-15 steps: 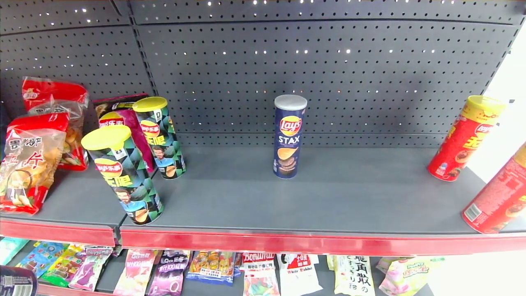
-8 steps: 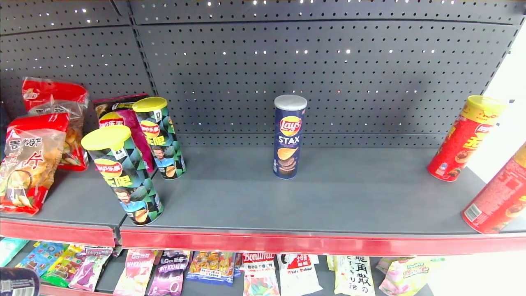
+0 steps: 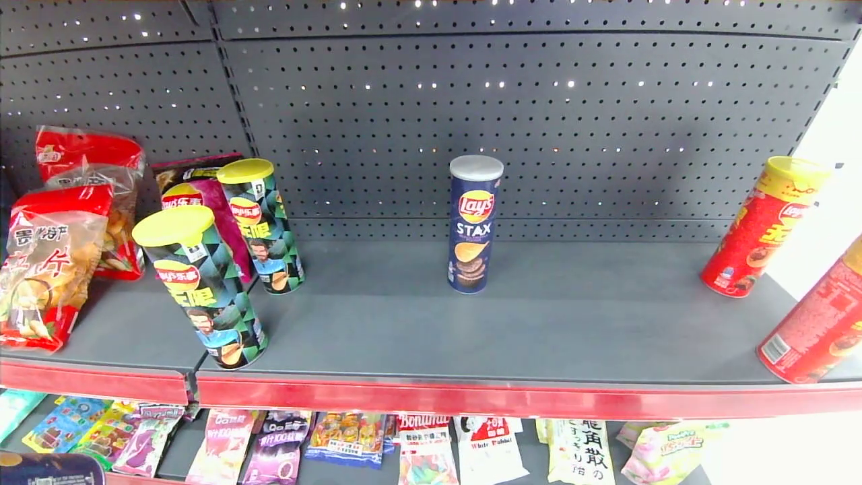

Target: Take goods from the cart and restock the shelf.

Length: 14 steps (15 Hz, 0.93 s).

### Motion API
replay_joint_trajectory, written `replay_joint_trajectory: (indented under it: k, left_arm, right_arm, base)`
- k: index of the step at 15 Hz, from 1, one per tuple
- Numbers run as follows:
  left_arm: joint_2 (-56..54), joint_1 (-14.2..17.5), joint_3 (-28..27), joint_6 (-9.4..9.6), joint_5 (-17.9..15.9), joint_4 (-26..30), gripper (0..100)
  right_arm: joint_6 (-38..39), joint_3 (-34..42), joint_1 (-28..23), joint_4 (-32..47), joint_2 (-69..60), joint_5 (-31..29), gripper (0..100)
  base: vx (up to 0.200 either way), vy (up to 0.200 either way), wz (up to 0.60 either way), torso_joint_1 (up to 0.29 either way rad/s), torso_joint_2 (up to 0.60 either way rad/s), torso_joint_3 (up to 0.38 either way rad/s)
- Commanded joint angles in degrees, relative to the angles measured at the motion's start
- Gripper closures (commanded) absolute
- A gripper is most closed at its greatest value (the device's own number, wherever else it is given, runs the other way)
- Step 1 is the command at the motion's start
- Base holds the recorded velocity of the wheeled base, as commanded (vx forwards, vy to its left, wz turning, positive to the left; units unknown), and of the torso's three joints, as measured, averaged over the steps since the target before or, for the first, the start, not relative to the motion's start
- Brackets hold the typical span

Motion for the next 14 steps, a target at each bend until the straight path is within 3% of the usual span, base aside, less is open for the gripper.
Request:
replay_joint_trajectory:
  k: [1,12,14]
  left_arm:
    - [-0.6,0.0,0.2,0.04,0.3,0.5,100]
    - [0.5,0.0,0.4,0.13,0.5,1.8,100]
    - [0.5,0.0,0.9,0.22,0.5,1.8,100]
  right_arm:
    - [-0.2,-2.4,3.2,-0.2,8.2,0.1,0]
    - [-0.4,-2.9,5.7,-0.6,21.1,0.1,0]
    - [-1.0,-2.8,6.7,-5.7,25.3,-0.1,0]
  base:
    - [0.0,0.0,0.0,0.0,0.0,0.0]
    - [0.0,0.0,0.0,0.0,0.0,0.0]
    - [0.0,0.0,0.0,0.0,0.0,0.0]
